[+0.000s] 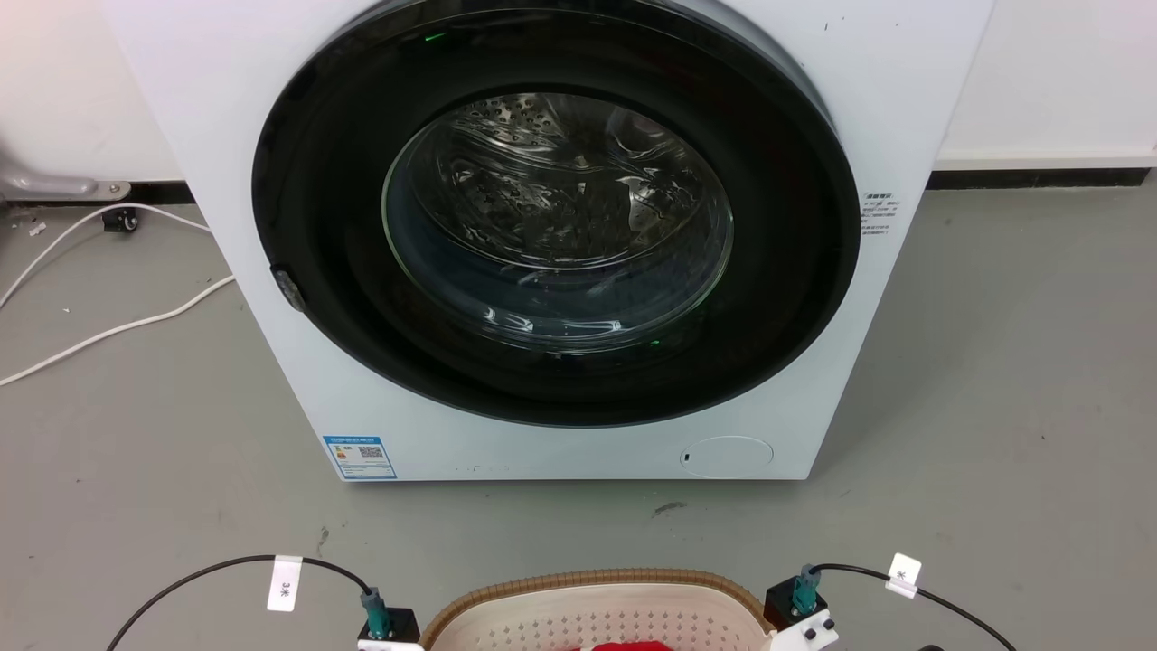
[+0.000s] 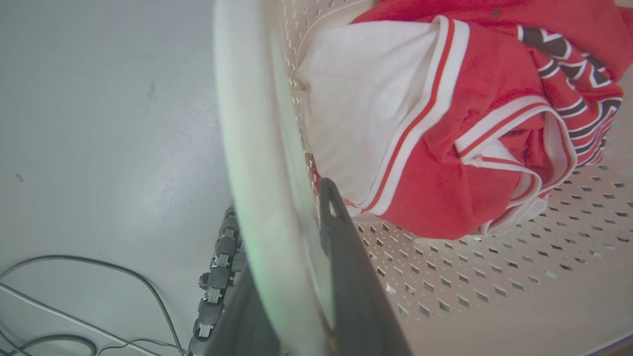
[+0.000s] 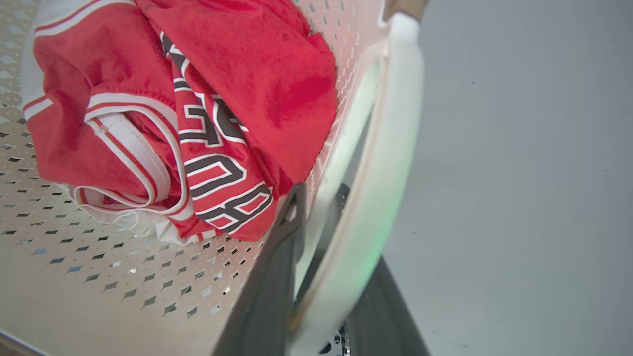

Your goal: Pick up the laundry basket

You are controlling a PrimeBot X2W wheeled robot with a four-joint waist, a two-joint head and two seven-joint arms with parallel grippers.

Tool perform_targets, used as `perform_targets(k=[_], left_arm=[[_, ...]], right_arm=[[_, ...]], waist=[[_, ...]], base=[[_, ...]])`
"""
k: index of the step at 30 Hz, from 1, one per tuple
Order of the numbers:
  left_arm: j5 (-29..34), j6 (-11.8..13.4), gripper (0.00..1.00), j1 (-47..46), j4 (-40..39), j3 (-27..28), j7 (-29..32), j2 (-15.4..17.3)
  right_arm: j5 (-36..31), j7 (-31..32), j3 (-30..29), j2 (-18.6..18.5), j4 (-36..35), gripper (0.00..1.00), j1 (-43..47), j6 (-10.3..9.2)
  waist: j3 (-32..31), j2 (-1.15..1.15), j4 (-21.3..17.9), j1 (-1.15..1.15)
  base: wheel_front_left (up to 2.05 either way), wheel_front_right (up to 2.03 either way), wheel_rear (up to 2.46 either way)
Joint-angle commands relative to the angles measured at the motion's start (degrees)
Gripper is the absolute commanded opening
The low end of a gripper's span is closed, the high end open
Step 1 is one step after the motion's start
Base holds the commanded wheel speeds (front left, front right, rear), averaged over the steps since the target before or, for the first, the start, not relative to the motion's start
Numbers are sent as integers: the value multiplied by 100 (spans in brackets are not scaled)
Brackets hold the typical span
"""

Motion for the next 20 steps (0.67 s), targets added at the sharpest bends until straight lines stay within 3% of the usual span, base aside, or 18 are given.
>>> perform_targets(k=[1, 20], left_arm=[[6, -56, 0, -74, -11, -29, -21, 14], [-67, -56, 0, -86, 9, -99, 18, 19]], right_arm=[[-35, 2, 25, 25, -16, 0, 52, 67], [-41, 33, 26, 6, -20, 0, 92, 68]], waist=[[-2, 0, -2, 0], [-7, 0, 10, 0]], base=[[0, 0, 0], [0, 0, 0]])
